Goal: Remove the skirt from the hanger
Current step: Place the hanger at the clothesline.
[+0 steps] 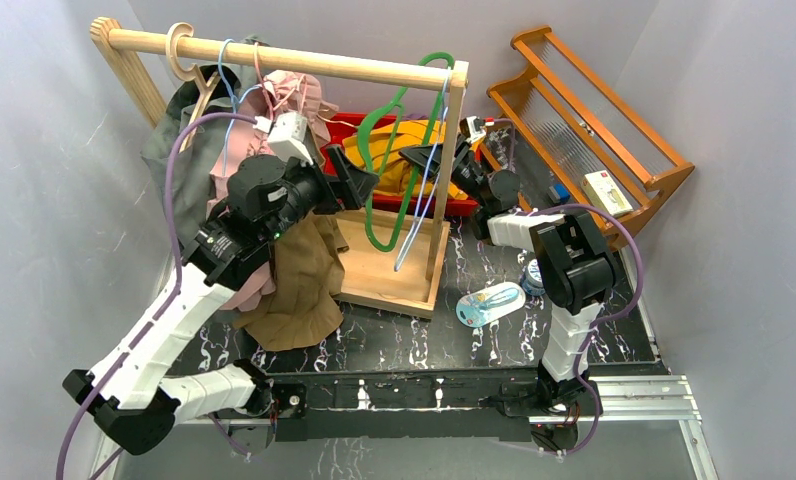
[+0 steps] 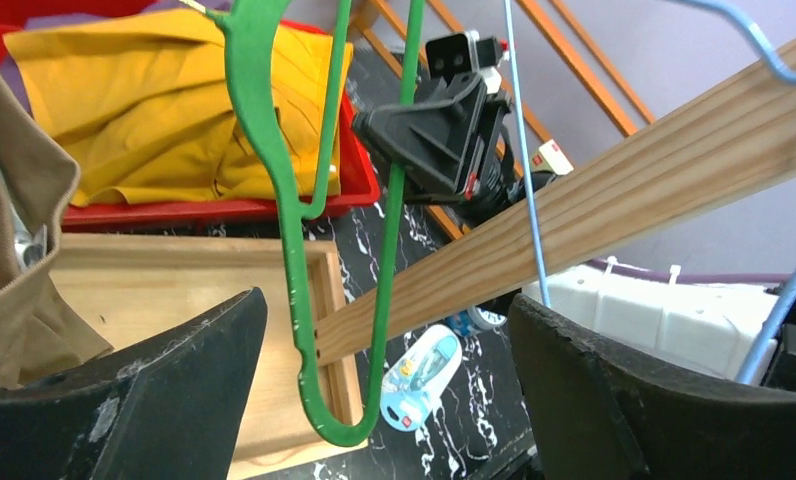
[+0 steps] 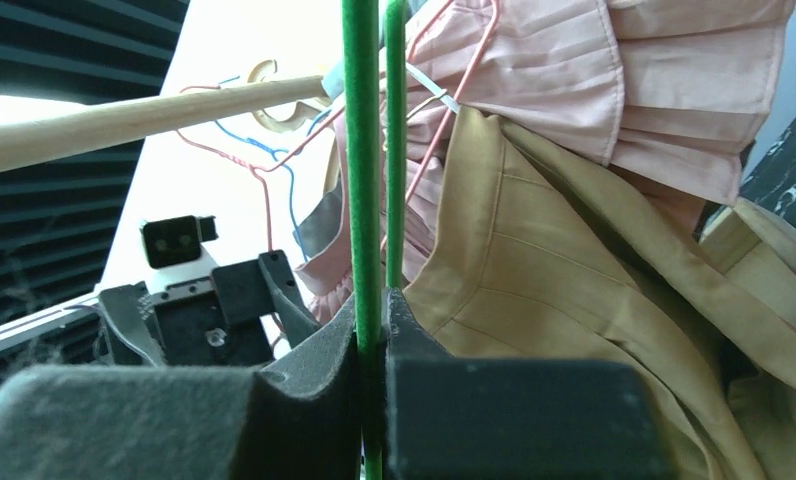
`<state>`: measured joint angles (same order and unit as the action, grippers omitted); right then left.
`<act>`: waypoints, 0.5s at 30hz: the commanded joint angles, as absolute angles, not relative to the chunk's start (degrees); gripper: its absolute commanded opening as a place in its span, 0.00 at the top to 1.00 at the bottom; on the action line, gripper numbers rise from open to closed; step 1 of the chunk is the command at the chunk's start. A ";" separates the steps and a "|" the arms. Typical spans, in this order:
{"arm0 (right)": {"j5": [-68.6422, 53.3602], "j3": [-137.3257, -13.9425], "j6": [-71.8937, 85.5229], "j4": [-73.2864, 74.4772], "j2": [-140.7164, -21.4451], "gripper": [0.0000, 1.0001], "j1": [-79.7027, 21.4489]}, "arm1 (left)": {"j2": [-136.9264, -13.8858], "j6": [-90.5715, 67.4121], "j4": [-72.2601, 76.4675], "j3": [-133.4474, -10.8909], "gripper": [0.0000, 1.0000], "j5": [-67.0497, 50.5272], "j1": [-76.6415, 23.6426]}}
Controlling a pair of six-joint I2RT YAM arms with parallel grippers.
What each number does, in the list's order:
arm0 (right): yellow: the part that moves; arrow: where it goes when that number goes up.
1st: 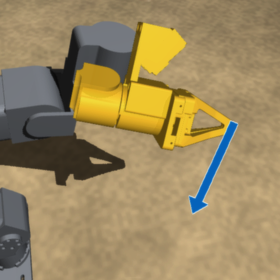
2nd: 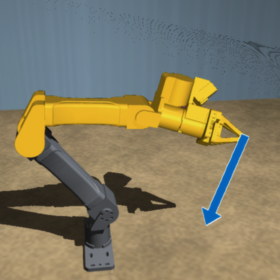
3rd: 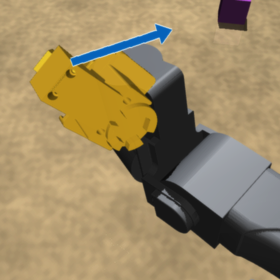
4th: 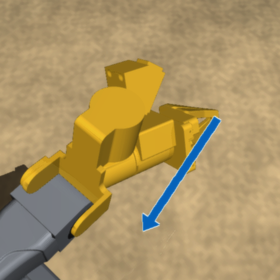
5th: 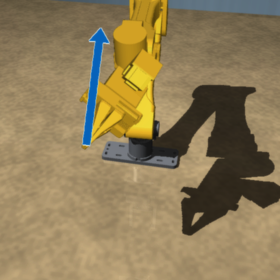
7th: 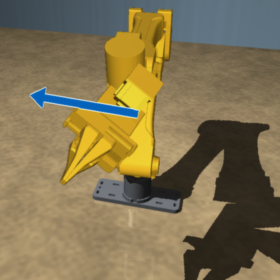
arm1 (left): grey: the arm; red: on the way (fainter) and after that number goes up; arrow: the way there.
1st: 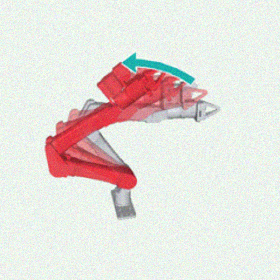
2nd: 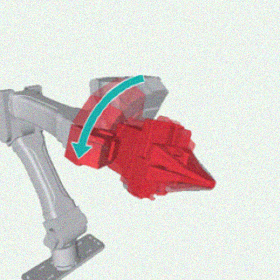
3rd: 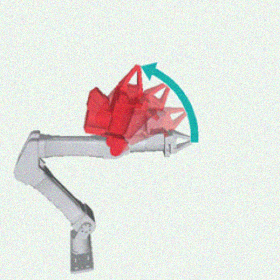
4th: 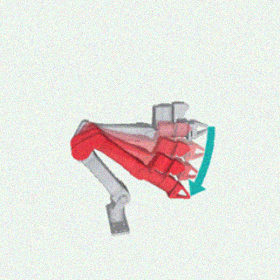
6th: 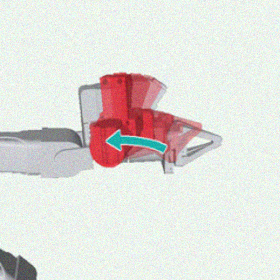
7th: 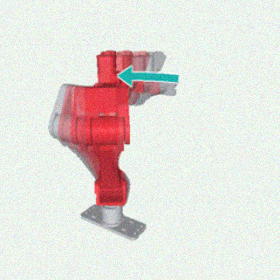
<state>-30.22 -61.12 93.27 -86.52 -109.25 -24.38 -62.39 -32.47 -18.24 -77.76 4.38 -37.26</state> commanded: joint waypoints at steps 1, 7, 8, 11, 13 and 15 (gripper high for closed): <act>-27.76 -61.09 97.95 -98.90 -108.40 1.00 -23.91 | -63.38 -33.74 -19.24 -76.55 0.13 0.18 -37.40; -26.20 -59.43 99.13 -100.72 -106.13 1.00 -23.13 | -64.07 -37.34 -18.85 -74.10 0.15 0.66 -37.33; -25.83 -59.23 99.40 -101.21 -105.89 1.00 -22.90 | -63.96 -37.82 -18.89 -73.83 0.14 0.79 -37.35; -24.83 -58.96 100.48 -101.96 -105.54 1.00 -22.51 | -63.19 -38.70 -18.80 -72.71 0.11 1.14 -37.36; -24.61 -59.58 101.73 -102.69 -105.91 1.00 -22.46 | -62.99 -39.08 -18.49 -71.86 0.10 1.31 -37.38; -24.33 -60.03 102.98 -103.84 -106.34 1.00 -22.46 | -63.38 -39.55 -17.70 -71.35 0.13 0.75 -37.36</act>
<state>-26.52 -58.46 99.90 -87.59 -109.21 -22.76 -64.73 -38.06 -18.90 -72.34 2.04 -37.28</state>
